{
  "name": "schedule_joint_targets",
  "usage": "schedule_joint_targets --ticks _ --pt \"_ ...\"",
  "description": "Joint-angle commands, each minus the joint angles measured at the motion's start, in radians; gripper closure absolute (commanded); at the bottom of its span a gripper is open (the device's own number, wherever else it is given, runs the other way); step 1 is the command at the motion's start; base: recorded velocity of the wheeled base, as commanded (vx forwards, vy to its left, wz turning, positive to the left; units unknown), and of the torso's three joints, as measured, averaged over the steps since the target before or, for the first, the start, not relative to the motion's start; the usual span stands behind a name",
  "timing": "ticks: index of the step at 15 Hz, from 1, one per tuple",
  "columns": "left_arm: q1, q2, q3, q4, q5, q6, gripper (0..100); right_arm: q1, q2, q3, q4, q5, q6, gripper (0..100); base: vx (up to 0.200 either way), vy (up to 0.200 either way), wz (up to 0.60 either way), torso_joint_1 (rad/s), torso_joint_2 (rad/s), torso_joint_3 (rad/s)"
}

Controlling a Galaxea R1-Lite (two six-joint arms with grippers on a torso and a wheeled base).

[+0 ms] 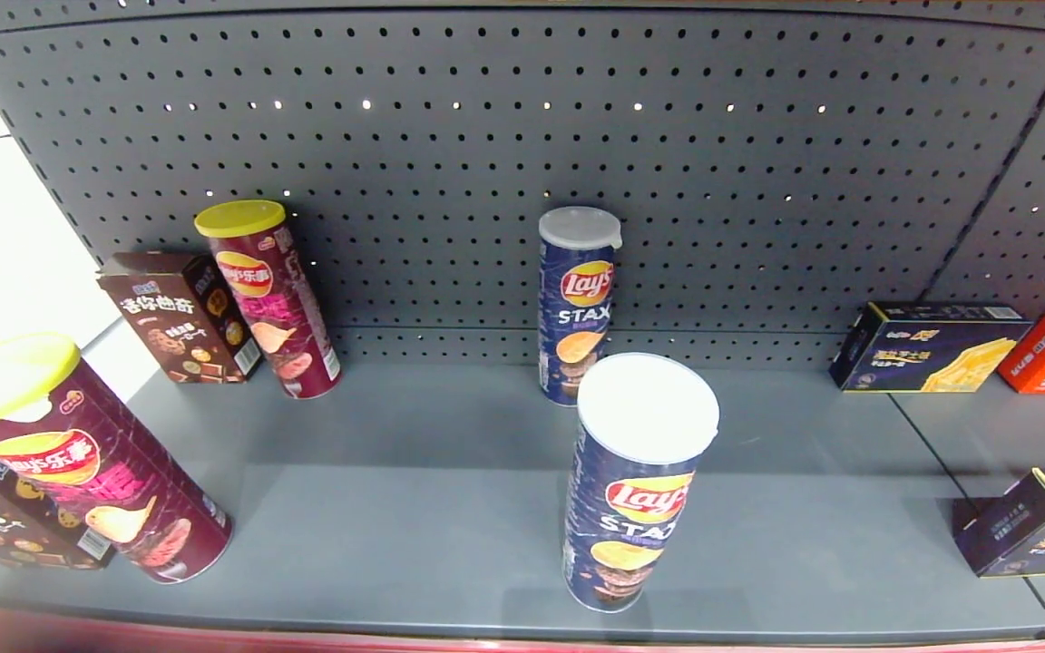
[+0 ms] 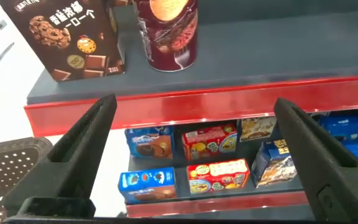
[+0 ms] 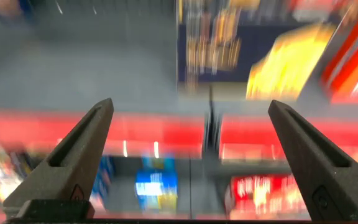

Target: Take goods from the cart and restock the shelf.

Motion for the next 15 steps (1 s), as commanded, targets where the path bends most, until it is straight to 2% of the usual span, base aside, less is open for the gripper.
schedule_joint_targets --ticks 1,4,5,7,12,15 --pt "-0.002 0.003 0.000 0.000 -0.001 0.000 0 0.069 0.522 -0.470 -0.006 0.080 0.050 0 0.000 0.000 0.00 0.000 0.00 0.000" --pt "-0.002 0.003 0.000 0.000 0.001 -0.001 0 0.172 0.673 -0.467 -0.009 0.149 -0.049 0 0.000 0.000 0.00 0.000 0.00 0.000" --pt "-0.002 0.003 0.000 0.000 0.001 -0.001 0 0.238 0.743 -0.465 -0.007 0.152 -0.087 0 0.000 0.000 0.00 0.000 0.00 0.000" --pt "-0.002 0.003 0.000 0.000 0.002 -0.004 0 0.308 0.840 -0.462 -0.013 0.151 -0.095 0 0.000 0.000 0.00 0.000 0.00 0.000" --pt "-0.002 0.003 0.000 0.000 0.018 -0.006 0 0.407 1.010 -0.382 -0.184 0.148 -0.093 0 0.000 0.000 0.00 0.000 0.00 0.000" --pt "-0.002 0.003 0.000 0.000 0.016 -0.006 0 0.466 1.098 -0.402 -0.228 0.146 -0.090 0 0.000 0.000 0.00 0.000 0.00 0.000"
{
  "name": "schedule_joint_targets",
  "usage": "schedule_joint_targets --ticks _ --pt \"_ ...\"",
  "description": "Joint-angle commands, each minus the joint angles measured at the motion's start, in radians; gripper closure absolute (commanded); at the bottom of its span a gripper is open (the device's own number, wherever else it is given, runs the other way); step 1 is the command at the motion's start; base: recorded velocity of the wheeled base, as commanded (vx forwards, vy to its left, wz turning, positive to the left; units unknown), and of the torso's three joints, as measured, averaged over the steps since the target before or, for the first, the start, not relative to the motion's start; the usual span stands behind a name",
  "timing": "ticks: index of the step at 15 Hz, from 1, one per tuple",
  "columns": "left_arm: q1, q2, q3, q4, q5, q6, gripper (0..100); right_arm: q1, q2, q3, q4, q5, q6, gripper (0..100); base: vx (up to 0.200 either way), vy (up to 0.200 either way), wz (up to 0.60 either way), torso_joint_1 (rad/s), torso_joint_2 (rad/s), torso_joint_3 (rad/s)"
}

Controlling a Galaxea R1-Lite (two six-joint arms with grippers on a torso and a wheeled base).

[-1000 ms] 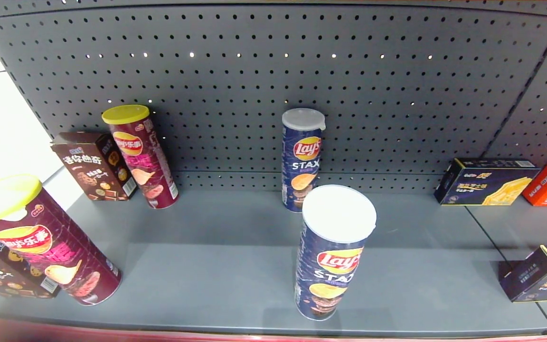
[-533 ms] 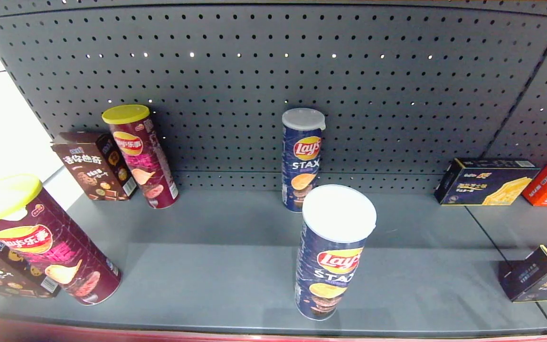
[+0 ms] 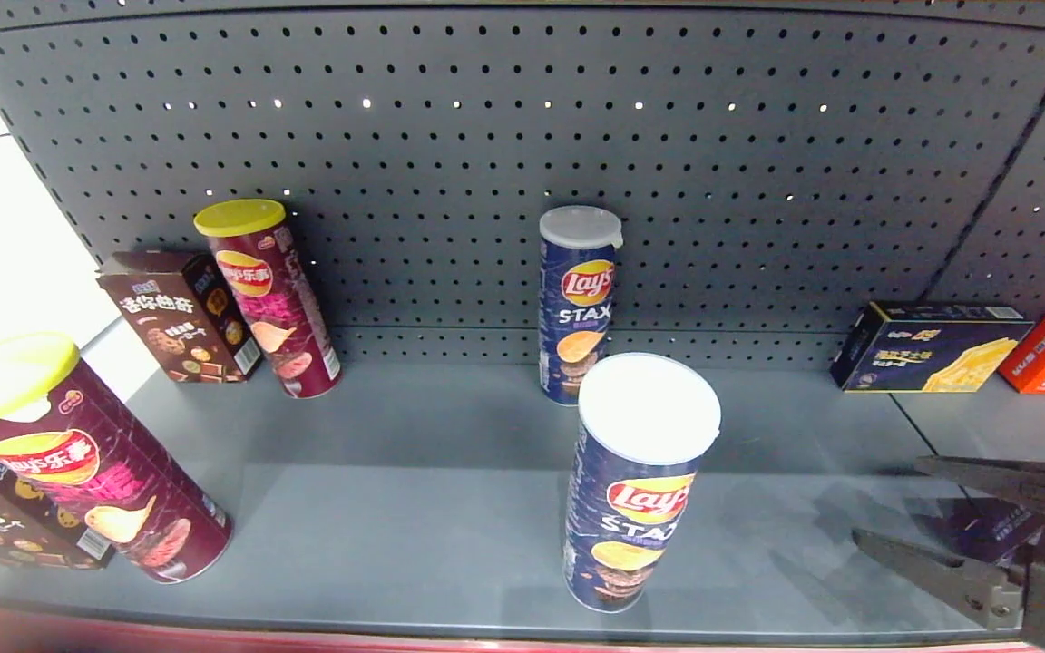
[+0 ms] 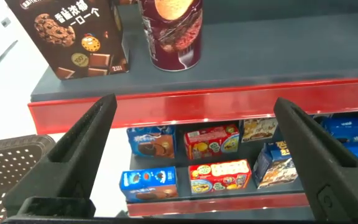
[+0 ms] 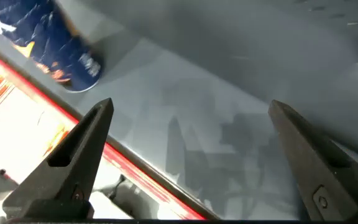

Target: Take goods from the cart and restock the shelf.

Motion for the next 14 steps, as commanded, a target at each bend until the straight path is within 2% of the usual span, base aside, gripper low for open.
schedule_joint_targets --ticks 1,5,14 --pt "0.000 0.002 0.000 0.000 0.000 -0.001 0 0.046 0.111 -0.002 -0.049 -0.004 0.003 0 0.000 0.000 0.00 0.000 0.00 0.000" --pt "0.000 0.002 0.000 0.000 -0.001 -0.001 0 0.115 0.211 -0.040 -0.069 -0.025 0.003 0 0.000 0.000 0.00 0.000 0.00 0.000" --pt "0.000 0.002 0.000 0.000 -0.001 -0.001 0 0.184 0.392 -0.193 -0.069 -0.063 0.003 0 0.000 0.000 0.00 0.000 0.00 0.000"
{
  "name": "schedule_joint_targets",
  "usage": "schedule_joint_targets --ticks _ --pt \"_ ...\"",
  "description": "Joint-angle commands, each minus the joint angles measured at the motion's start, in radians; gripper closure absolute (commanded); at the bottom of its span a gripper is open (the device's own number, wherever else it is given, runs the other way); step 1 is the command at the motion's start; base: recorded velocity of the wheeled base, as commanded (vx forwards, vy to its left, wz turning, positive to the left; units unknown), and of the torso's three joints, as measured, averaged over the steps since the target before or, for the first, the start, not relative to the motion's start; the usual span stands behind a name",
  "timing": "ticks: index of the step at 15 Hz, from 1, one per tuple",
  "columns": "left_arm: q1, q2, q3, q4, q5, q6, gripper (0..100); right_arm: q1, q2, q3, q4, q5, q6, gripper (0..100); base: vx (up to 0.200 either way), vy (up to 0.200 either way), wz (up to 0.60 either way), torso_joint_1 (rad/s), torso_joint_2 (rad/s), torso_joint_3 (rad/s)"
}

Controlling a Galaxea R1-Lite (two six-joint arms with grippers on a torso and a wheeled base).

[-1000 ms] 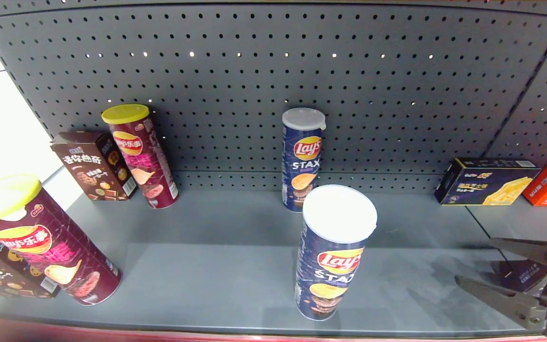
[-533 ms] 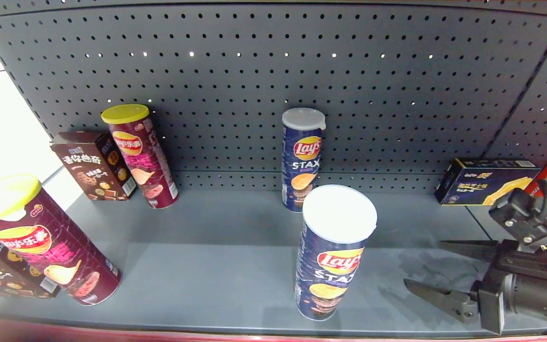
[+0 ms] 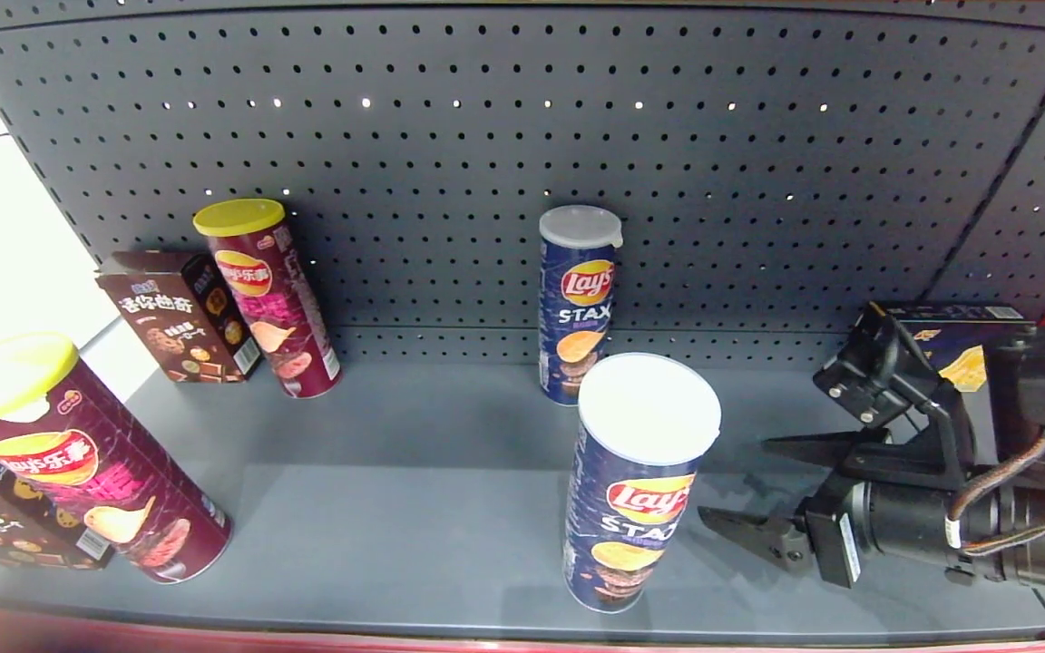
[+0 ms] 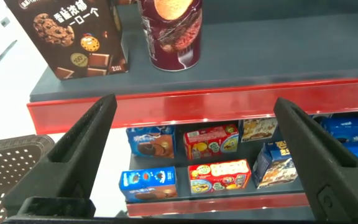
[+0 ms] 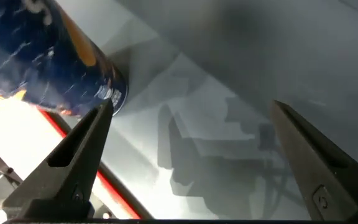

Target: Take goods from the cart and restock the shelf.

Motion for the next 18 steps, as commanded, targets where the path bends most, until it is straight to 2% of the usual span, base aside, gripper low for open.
schedule_joint_targets --ticks 1,18 --pt "0.000 0.002 0.000 0.000 0.000 0.000 0 0.018 0.045 -0.028 -0.001 -0.007 -0.002 0 0.000 0.000 0.00 0.000 0.00 0.000" --pt "0.000 0.002 0.000 0.000 0.000 0.000 0 0.093 0.093 -0.045 -0.001 -0.004 -0.002 0 0.000 0.000 0.00 0.000 0.00 0.000"
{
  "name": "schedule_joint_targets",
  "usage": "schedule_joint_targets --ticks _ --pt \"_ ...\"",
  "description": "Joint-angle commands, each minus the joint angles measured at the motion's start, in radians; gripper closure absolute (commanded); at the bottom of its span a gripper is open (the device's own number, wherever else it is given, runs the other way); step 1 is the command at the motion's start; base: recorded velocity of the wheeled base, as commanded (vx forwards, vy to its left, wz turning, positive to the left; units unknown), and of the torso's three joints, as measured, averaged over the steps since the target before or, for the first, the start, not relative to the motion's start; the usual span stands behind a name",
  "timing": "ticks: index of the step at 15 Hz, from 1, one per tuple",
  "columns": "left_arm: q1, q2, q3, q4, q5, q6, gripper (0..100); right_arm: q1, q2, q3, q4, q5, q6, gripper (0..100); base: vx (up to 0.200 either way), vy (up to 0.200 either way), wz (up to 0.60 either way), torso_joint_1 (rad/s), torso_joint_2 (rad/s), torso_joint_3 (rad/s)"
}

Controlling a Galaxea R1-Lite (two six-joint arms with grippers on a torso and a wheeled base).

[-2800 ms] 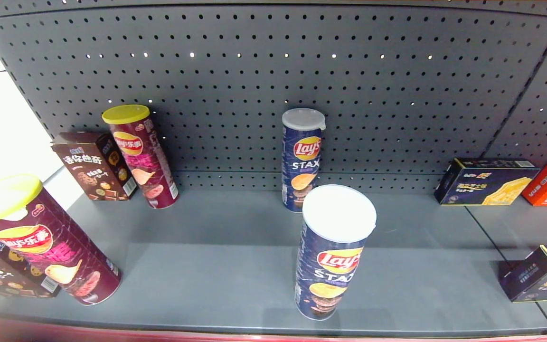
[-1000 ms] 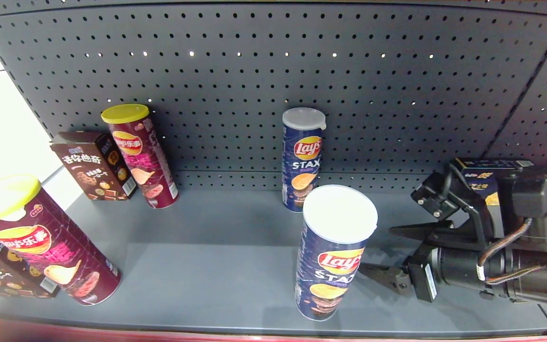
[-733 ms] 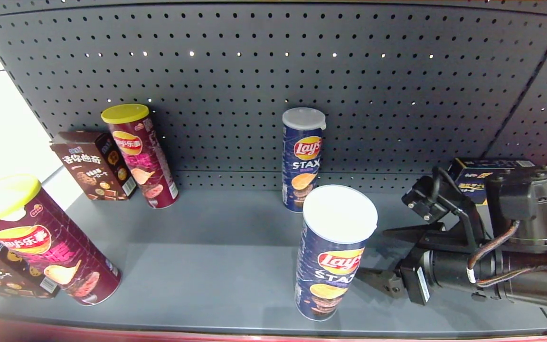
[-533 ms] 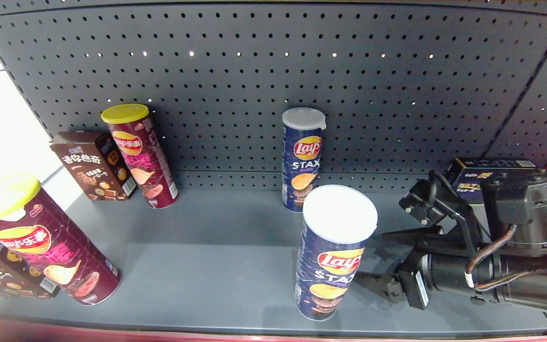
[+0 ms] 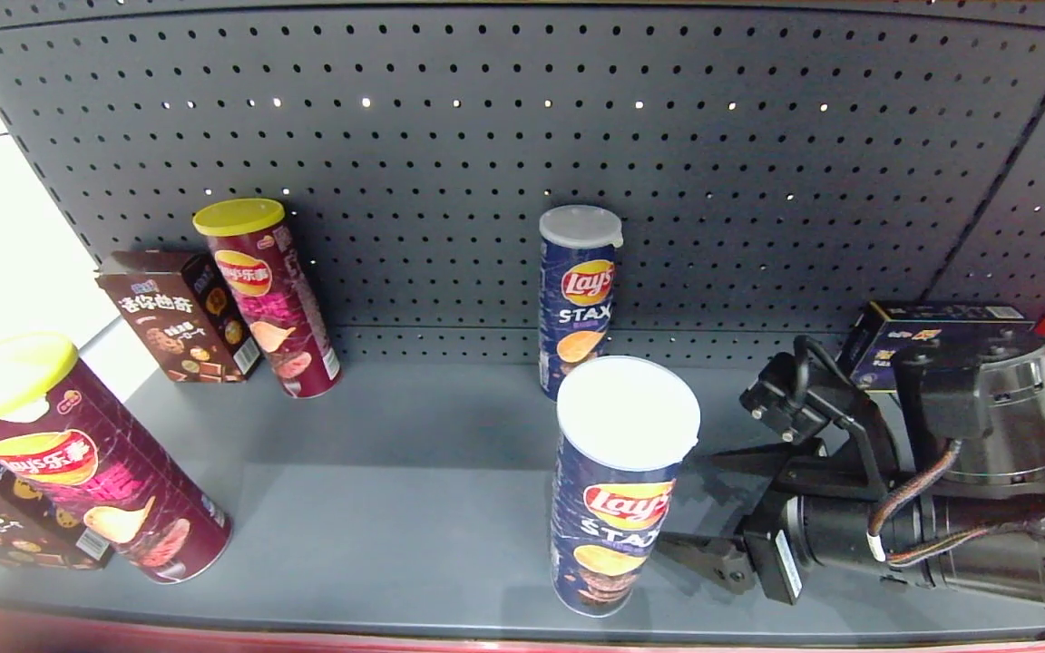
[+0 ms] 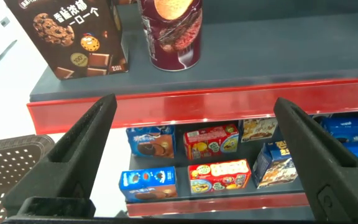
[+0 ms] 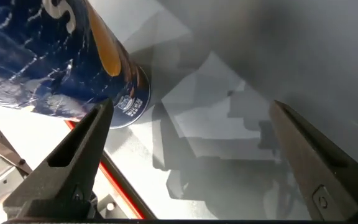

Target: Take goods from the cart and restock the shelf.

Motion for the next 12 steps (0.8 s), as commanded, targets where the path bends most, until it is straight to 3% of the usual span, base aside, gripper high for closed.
schedule_joint_targets --ticks 1,6,12 --pt "0.000 0.001 0.000 0.000 0.000 0.000 0 0.002 -0.002 0.007 -0.001 -0.001 -0.001 0 0.000 0.000 0.00 0.000 0.00 0.000" --pt "0.000 0.001 0.000 0.000 0.000 0.000 0 0.004 -0.047 0.054 0.001 0.001 -0.001 0 0.000 0.000 0.00 0.000 0.00 0.000" --pt "0.000 0.001 0.000 0.000 0.000 -0.002 0 0.033 -0.010 0.012 -0.001 0.001 -0.001 0 0.000 0.000 0.00 0.000 0.00 0.000"
